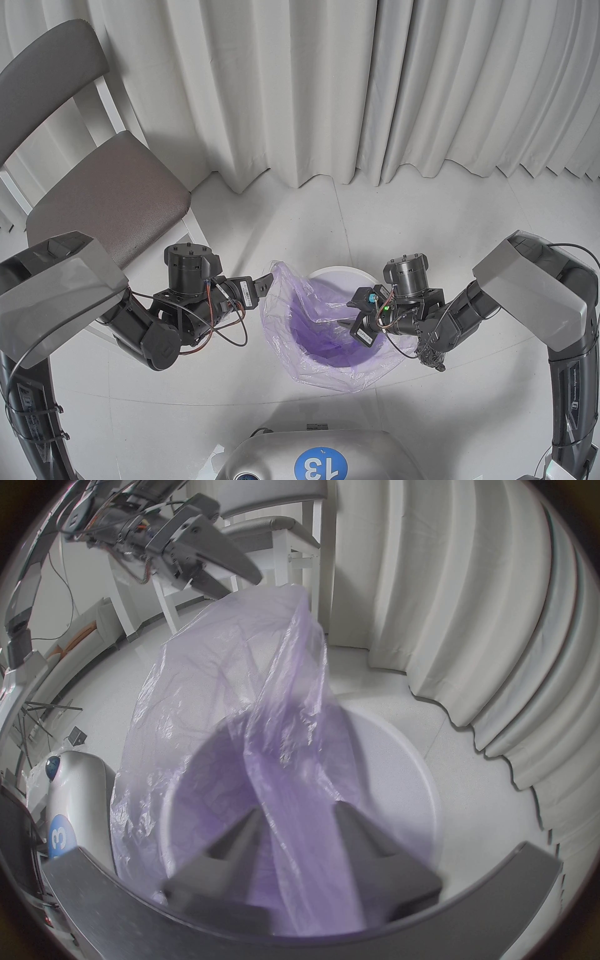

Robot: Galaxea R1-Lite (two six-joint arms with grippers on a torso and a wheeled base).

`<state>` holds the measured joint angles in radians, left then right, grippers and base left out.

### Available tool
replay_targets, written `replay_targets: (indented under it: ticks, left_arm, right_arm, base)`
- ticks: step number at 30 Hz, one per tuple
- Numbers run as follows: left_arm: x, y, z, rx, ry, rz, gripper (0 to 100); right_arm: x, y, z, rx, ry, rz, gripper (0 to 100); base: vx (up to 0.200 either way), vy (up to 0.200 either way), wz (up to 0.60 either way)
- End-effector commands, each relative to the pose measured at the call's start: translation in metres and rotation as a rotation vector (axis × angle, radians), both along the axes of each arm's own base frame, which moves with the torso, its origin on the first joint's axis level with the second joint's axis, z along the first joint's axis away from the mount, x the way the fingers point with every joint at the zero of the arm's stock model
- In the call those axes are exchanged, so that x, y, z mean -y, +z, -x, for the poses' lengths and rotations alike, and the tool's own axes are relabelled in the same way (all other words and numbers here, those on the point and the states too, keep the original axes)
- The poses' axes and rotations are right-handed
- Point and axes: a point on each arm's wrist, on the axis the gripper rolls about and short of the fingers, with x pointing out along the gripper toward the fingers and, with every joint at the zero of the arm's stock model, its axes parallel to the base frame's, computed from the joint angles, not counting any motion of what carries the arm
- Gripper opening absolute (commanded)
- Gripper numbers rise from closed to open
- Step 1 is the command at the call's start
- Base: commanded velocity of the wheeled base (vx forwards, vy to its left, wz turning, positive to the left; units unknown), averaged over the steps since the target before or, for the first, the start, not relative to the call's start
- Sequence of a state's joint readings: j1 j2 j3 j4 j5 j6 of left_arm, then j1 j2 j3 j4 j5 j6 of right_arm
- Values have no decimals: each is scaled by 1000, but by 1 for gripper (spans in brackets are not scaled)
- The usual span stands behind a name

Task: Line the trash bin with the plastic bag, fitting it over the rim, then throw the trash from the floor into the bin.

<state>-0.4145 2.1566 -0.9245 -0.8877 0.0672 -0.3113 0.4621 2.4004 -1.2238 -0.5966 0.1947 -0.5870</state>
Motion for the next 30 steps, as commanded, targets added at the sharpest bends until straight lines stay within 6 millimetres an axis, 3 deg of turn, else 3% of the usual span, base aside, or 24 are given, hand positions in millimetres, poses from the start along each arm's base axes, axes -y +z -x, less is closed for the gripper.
replay_targets:
  ticks: [1, 5, 14, 21, 29, 30]
  left_arm:
    - [-6, 3, 2, 4, 11, 2, 100]
    - [-14, 10, 9, 11, 24, 5, 100]
    - [-23, 15, 26, 0, 31, -1, 100]
    - [-25, 12, 29, 21, 41, 3, 100]
    - [-22, 12, 29, 22, 35, 5, 100]
    - [-21, 12, 30, 22, 34, 5, 100]
  right_arm:
    - [0, 9, -6, 30, -7, -16, 0]
    - [11, 32, -14, 77, -36, -38, 0]
    - [37, 60, -42, 171, -131, -70, 0]
    - [44, 79, -58, 242, -243, -84, 0]
    - [41, 63, -62, 217, -250, -87, 0]
    - [41, 63, -62, 217, -250, -87, 100]
  base:
    - [0, 0, 0]
    - [0, 0, 0]
    - [0, 0, 0]
    - [0, 0, 0]
    - [0, 0, 0]
    - [0, 0, 0]
